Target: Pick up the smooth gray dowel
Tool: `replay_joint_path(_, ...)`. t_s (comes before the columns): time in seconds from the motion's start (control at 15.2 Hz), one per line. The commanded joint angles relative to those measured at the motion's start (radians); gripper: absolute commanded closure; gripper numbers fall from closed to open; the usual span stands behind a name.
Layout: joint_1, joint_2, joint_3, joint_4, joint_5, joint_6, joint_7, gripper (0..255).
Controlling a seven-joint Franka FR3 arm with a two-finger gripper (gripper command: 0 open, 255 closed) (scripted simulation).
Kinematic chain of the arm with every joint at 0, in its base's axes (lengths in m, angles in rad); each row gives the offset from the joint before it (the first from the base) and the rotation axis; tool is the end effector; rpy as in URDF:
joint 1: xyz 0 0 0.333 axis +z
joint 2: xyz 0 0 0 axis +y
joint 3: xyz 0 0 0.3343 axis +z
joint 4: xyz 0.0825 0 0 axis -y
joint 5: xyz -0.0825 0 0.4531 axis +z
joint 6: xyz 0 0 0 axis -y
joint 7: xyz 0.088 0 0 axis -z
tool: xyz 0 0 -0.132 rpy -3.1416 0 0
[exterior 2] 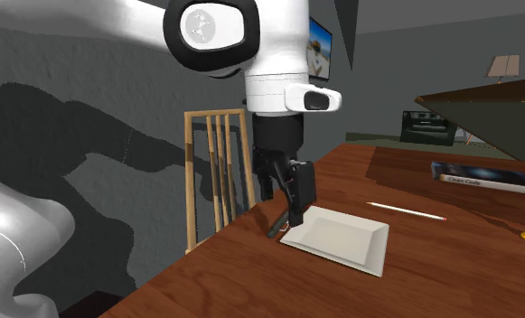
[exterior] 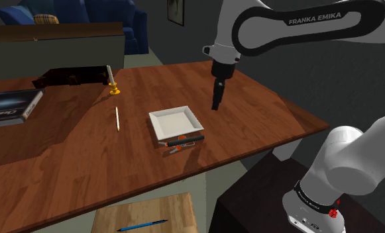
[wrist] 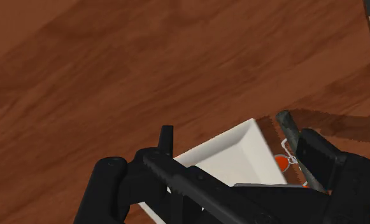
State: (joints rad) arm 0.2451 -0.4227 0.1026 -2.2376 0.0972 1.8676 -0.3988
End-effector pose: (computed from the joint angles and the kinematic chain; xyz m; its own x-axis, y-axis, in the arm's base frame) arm 0.4592 0.1802 0.5140 0.7556 0.6516 0.0668 0.6542 -0.7558 -0.0285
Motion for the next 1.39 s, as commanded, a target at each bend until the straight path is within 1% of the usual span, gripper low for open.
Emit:
replay_joint_path(0.0, 0.031, 0.034, 0.019, 0.013, 0.004, 0.029, -0.049, 0)
replay_joint_path(0.66, 0.173, 0.184, 0.123, 0.044, 0.010, 0.183, -0.281, 0)
replay_joint_path(0.73, 0.176, 0.186, 0.125, 0.044, 0.010, 0.186, -0.286, 0)
replay_joint_path(1.19, 0.178, 0.216, 0.131, -0.031, 0.010, 0.290, -0.287, 0)
replay_joint_path(1.32, 0.178, 0.216, 0.131, -0.031, 0.010, 0.290, -0.287, 0)
